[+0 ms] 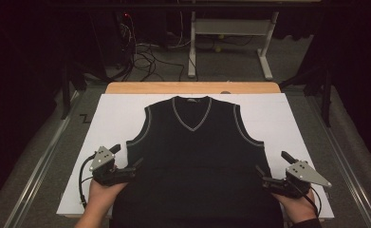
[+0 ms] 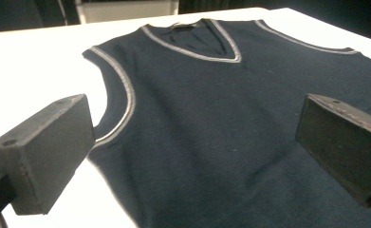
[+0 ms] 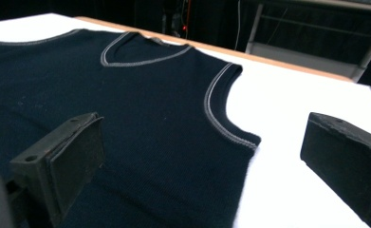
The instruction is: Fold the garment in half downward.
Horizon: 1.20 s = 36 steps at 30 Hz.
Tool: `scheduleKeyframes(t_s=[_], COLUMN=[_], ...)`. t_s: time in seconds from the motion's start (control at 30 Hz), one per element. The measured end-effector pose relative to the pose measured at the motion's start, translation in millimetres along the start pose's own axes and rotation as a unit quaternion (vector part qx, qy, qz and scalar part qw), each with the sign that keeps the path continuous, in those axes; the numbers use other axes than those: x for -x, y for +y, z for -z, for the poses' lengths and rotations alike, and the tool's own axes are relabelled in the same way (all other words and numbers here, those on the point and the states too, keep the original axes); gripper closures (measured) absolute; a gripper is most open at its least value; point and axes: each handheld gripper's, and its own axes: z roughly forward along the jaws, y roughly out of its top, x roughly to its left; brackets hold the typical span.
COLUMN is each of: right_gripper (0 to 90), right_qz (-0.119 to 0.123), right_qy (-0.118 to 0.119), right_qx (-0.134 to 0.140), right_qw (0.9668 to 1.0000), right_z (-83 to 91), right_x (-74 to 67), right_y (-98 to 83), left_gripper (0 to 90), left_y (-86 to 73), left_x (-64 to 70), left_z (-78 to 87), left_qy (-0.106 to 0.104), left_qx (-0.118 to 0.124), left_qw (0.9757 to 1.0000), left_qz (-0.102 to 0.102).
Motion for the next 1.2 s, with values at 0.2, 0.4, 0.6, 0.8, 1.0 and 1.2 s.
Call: scheduleKeyframes(t_s=[0.2, 0.4, 0.6, 0.8, 1.0, 1.2], right_gripper=[2.0, 4.2, 8.3, 20.5, 33.9, 44.7], right_qz=[0.005, -0.001, 0.003, -0.017, -0.041, -0.049], right_qy=[0.006, 0.004, -0.003, -0.009, -0.024, -0.015], right_qx=[-0.015, -0.040, -0.068, -0.114, -0.174, -0.208], right_qw=[0.9999, 0.9992, 0.9977, 0.9933, 0.9835, 0.9767], right_z=[-6.5, -16.7, -33.1, -51.0, -68.6, -71.4], right_x=[-1.2, 1.2, 3.4, 13.0, 25.2, 29.4], right_y=[0.8, 4.6, 7.4, 8.2, 7.4, 5.0], left_gripper=[1.4, 10.8, 18.9, 24.1, 33.3, 39.4], left_y=[0.8, -5.8, -10.9, -11.2, -13.7, -11.3], left_x=[-7.3, -17.9, -21.7, -18.4, -18.8, -20.0], left_z=[1.5, -4.0, -10.9, -24.3, -31.0, -37.9], left_qy=[0.005, 0.018, 0.028, 0.044, 0.045, 0.054], left_qx=[-0.016, -0.069, -0.106, -0.144, -0.169, -0.182], left_qw=[0.9997, 0.9968, 0.9925, 0.9875, 0.9837, 0.9812], left_qz=[0.015, 0.035, 0.052, 0.048, 0.040, 0.032])
